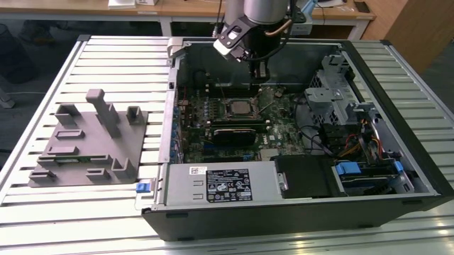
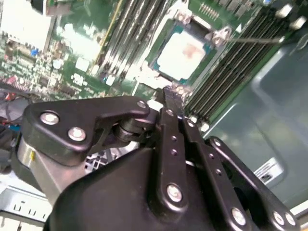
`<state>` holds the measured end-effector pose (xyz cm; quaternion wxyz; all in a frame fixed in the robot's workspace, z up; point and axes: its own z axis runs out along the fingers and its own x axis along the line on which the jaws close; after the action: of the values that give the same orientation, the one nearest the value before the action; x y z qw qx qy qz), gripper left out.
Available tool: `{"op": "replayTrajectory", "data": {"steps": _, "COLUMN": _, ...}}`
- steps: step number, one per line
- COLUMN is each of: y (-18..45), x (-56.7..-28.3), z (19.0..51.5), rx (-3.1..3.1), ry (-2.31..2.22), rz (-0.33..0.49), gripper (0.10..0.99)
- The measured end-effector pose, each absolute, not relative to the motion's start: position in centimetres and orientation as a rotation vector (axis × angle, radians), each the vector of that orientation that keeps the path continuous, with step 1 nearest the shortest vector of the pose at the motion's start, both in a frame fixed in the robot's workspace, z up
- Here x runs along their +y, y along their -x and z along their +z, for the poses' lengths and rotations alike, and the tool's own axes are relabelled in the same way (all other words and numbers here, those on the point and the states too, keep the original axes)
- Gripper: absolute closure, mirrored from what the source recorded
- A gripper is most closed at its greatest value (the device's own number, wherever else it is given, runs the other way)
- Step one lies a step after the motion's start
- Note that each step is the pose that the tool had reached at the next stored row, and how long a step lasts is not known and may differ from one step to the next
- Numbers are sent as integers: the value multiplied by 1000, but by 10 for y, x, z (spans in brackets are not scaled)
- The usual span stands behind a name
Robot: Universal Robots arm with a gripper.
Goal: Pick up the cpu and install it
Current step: 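Close the cpu cover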
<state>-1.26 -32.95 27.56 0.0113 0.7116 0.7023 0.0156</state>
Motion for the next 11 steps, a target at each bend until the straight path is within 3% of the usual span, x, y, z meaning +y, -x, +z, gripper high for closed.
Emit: {"op": "replayTrajectory", "data": {"steps": 11, "y": 1, "x": -330, "z": 271, "rx": 2241, "ry": -2179, "rz": 39, "gripper": 980}}
